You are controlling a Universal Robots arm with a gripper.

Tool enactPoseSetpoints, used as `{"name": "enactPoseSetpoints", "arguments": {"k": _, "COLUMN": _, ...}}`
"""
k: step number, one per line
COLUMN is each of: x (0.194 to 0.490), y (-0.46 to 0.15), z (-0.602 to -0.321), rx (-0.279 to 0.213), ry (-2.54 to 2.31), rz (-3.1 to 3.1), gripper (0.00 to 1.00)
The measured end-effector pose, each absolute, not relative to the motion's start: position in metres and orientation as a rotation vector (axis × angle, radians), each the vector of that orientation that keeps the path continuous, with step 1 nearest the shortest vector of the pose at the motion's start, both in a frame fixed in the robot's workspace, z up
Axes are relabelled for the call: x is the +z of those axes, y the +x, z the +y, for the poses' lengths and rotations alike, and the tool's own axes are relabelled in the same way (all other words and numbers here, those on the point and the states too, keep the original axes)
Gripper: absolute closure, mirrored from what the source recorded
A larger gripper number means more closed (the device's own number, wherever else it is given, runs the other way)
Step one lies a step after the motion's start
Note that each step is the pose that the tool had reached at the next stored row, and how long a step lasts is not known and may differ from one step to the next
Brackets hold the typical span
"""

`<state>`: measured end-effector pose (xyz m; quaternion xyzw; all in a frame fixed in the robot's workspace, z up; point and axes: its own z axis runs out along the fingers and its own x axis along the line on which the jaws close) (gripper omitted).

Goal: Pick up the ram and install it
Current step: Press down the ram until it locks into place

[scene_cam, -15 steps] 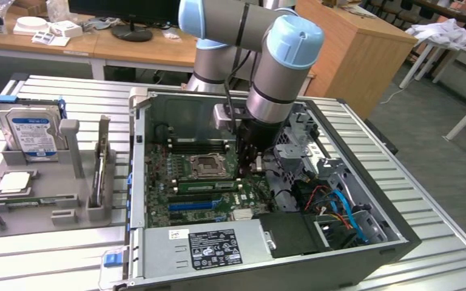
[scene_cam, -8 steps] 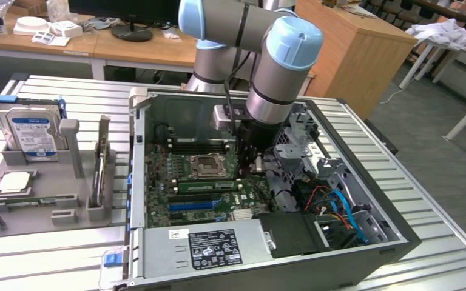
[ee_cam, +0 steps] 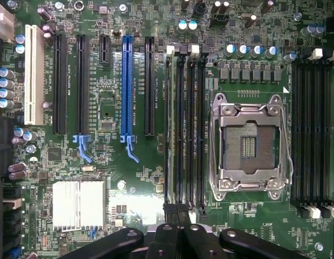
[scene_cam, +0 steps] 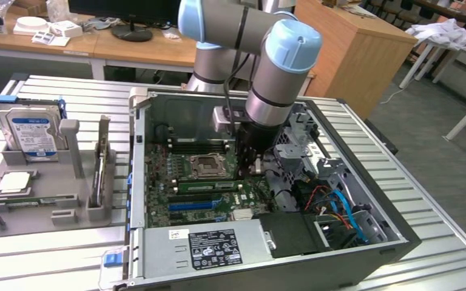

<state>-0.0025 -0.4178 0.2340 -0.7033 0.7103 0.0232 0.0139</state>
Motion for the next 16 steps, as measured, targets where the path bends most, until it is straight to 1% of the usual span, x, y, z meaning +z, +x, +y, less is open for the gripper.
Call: {"name": "enactPoseSetpoints", "arguments": {"k": 16, "x": 0.2303, "y": -0.0025, "z": -0.4178, "rx": 0.073, "ry": -2.189, "rz": 2.211, "gripper": 0.89}}
